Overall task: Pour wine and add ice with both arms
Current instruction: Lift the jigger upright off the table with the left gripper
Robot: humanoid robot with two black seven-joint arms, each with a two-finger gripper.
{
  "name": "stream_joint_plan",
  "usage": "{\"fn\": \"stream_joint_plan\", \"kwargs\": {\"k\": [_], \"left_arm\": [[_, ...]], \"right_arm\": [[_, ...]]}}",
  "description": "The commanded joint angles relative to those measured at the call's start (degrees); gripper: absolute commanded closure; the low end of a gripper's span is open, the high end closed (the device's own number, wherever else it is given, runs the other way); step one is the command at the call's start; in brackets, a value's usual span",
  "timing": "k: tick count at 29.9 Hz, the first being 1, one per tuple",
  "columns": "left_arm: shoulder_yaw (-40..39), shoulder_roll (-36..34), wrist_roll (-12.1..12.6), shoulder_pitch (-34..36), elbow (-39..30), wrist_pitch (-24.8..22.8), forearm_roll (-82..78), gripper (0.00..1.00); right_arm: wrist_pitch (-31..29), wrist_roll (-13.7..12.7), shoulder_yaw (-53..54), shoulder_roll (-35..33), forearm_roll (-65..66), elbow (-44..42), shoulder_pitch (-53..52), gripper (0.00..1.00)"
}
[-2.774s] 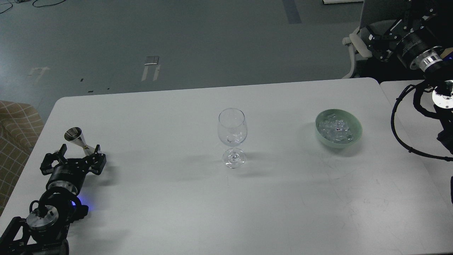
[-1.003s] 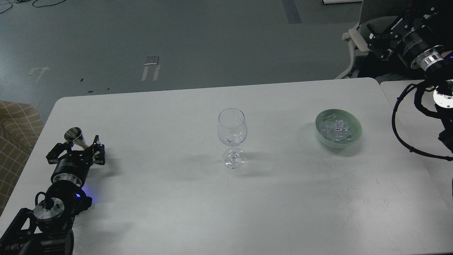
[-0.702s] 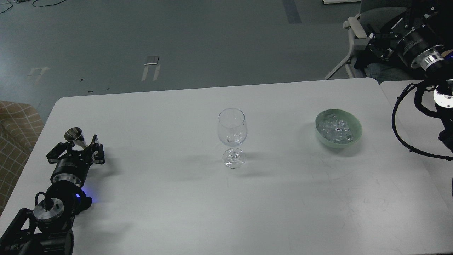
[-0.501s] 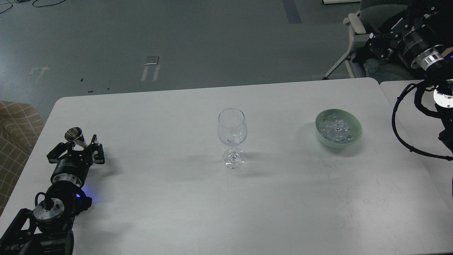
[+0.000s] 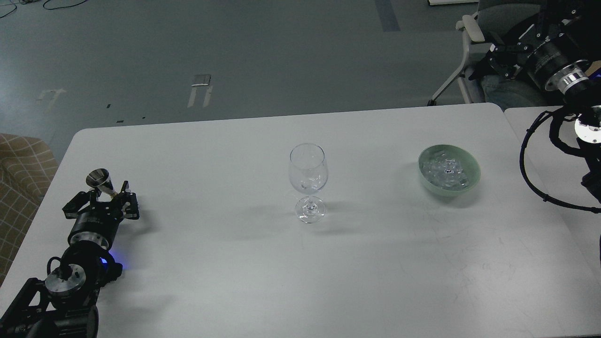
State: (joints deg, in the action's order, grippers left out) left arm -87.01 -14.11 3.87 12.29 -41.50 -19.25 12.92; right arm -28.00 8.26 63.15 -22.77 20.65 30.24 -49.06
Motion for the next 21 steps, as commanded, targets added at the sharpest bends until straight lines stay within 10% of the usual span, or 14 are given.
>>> {"fn": "stream_joint_plan", "kwargs": {"k": [1, 21], "left_arm": [[0.0, 0.0, 0.0, 0.0, 0.0, 0.0, 0.0, 0.51], [-0.4, 0.0, 0.0, 0.0, 0.1, -1.7, 0.1, 0.65]], "right_arm": [[0.0, 0.0, 0.0, 0.0, 0.0, 0.0, -0.1, 0.0], [0.0, 0.0, 0.0, -0.1, 0.0, 0.0, -0.1, 0.0]]}}
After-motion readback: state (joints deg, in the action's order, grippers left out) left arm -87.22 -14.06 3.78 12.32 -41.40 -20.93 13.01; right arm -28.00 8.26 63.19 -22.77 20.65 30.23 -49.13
